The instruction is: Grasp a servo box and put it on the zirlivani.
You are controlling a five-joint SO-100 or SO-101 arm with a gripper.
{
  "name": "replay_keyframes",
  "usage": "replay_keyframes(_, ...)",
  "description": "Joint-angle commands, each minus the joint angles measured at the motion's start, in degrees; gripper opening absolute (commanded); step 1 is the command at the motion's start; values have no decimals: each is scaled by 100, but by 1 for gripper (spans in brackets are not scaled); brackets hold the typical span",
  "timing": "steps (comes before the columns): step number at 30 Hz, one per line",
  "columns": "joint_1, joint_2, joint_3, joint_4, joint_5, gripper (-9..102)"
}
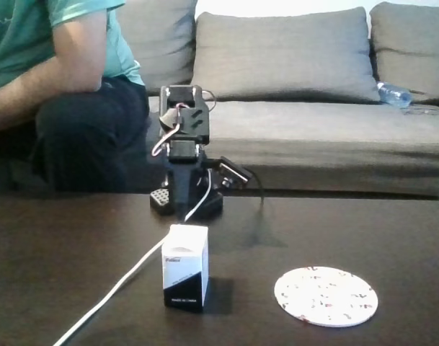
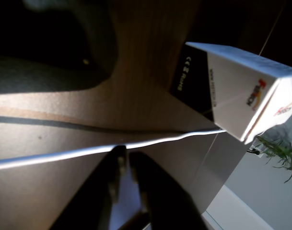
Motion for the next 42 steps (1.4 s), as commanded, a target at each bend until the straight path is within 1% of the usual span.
replay_keyframes(1, 211, -44, -26, 193, -35, 0)
replay_keyframes(31, 211, -44, -123, 255, -44, 0)
replay_keyframes(34, 281, -141, -1020, 396, -53, 0)
replay_keyframes(37, 167, -316, -2786, 686, -53, 1)
replay_keyframes(39, -35, -1020, -3797, 747, -62, 1)
replay_keyframes(42, -18, -3023, -5045, 773, -114, 2)
